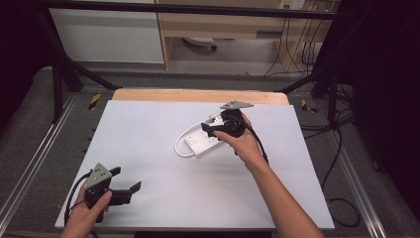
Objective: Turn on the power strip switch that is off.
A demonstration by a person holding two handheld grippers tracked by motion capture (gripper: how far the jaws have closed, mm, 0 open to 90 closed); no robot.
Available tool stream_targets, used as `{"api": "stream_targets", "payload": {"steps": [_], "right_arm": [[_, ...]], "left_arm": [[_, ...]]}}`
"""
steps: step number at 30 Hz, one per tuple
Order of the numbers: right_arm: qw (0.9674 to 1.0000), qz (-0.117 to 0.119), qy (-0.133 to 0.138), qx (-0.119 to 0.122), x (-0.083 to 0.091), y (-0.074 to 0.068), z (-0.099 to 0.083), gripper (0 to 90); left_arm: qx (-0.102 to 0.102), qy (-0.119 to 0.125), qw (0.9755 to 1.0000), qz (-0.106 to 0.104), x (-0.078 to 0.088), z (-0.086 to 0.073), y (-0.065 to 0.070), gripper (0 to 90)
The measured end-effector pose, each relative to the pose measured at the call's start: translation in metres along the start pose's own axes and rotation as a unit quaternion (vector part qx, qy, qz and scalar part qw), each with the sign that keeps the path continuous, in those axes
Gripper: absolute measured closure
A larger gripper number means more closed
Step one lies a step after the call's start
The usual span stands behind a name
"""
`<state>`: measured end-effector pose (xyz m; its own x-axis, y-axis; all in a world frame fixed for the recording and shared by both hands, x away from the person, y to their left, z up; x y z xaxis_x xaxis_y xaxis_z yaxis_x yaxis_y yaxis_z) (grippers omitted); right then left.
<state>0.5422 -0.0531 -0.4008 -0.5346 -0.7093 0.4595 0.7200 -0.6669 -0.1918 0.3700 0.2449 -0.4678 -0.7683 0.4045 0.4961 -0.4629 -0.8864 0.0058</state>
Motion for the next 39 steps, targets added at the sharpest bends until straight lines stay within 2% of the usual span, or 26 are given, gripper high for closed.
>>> {"api": "stream_targets", "payload": {"steps": [4, 20, 28, 39], "right_arm": [[1.0000, 0.001, 0.006, -0.005, 0.011, -0.001, 0.003, 5.9], [0.9993, 0.007, 0.036, 0.002, 0.055, -0.003, 0.005, 4.3], [0.9990, -0.003, 0.043, 0.002, 0.077, 0.005, -0.004, 4.2], [0.9974, -0.017, 0.068, -0.014, 0.114, 0.019, -0.019, 4.0]], "left_arm": [[0.000, 0.000, 1.0000, 0.001, 0.000, 0.000, 0.000, 5.9], [0.001, 0.002, 1.0000, 0.003, 0.000, 0.000, -0.001, 5.9], [0.001, 0.003, 1.0000, 0.004, 0.001, 0.000, -0.001, 5.9], [-0.003, 0.005, 1.0000, 0.003, 0.001, 0.001, -0.001, 5.9]]}}
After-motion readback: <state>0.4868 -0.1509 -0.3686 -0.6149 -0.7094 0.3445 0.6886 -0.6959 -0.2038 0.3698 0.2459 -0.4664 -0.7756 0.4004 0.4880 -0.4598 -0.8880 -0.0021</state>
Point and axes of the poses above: each handheld gripper's, and its own axes: x roughly backward along the jaws, z roughly out of its top, y roughly to its right, the point moved 8 cm from there along -x, roughly forward along the jaws, and after that the axes turned 8 degrees about z, right-handed, at the moved point
